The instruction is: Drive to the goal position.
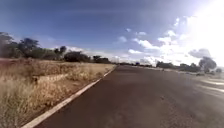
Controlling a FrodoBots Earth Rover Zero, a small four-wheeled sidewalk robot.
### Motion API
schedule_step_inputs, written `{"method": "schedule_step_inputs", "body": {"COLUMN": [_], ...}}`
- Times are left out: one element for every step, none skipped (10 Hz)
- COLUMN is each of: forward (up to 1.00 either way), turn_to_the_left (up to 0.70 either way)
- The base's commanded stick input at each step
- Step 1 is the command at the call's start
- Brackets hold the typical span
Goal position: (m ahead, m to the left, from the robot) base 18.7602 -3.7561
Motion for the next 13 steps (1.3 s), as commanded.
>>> {"method": "schedule_step_inputs", "body": {"forward": [0.5, 0.5, 0.5, 0.5, 0.5, 0.5, 0.5, 0.5, 0.5, 0.5, 0.5, 0.5, 0.5], "turn_to_the_left": [0.0, 0.0, 0.0, 0.0, 0.0, 0.0, -0.5, -0.5, -0.5, -0.5, 0.0, 0.0, 0.0]}}
